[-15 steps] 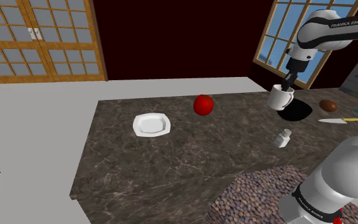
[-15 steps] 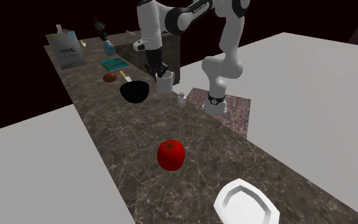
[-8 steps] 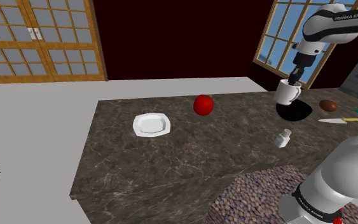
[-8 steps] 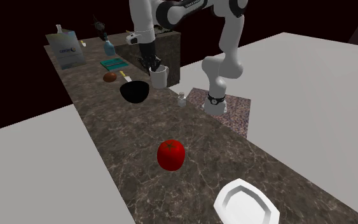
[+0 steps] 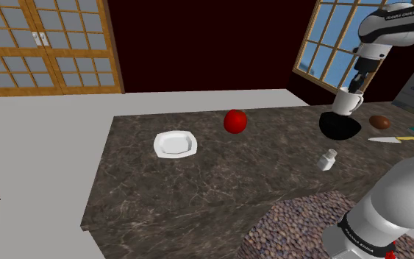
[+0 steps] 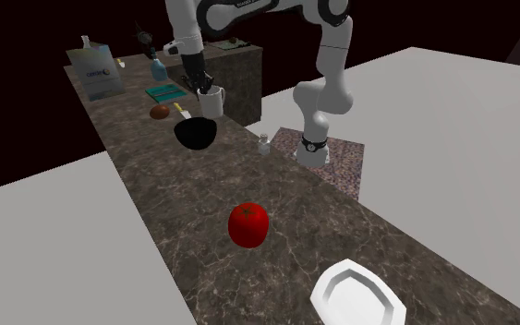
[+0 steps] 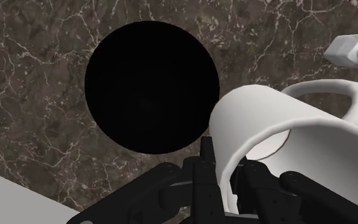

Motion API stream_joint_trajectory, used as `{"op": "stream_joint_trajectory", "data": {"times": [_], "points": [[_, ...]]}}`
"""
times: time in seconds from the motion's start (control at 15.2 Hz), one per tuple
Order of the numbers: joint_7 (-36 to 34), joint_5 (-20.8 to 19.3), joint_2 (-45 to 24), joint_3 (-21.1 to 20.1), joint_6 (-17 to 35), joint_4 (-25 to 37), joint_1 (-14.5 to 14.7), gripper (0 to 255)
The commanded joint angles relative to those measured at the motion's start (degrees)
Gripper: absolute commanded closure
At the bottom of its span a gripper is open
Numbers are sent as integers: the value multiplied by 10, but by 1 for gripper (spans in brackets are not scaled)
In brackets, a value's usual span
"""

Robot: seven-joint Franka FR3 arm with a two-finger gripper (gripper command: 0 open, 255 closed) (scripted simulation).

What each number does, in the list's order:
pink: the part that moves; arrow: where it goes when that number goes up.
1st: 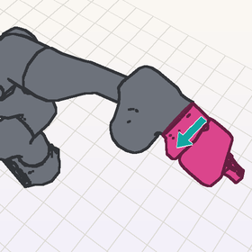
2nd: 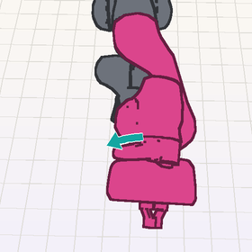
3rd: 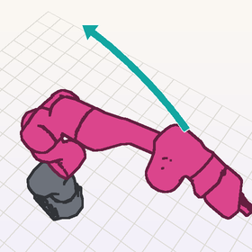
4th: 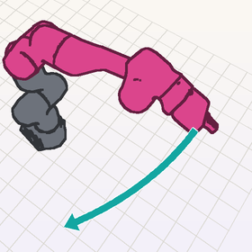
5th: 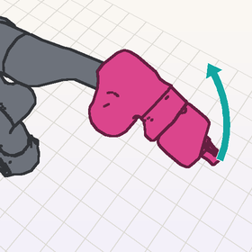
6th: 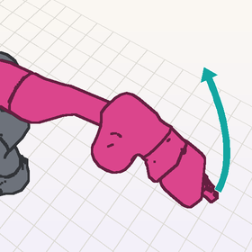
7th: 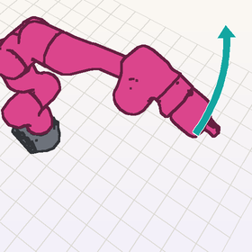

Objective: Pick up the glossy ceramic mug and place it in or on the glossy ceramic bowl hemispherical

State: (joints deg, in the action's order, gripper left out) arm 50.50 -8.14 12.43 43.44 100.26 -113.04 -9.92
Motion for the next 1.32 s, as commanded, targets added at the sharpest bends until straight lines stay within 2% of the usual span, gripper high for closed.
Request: {"op": "stream_joint_trajectory", "data": {"times": [0.0,0.2,0.4,1.25], "points": [[47,25,-45,32,-6,44,-3,255],[119,78,-122,73,-18,109,-19,255],[184,137,-201,95,-37,176,-54,255],[191,147,-211,89,61,84,-55,255]]}}
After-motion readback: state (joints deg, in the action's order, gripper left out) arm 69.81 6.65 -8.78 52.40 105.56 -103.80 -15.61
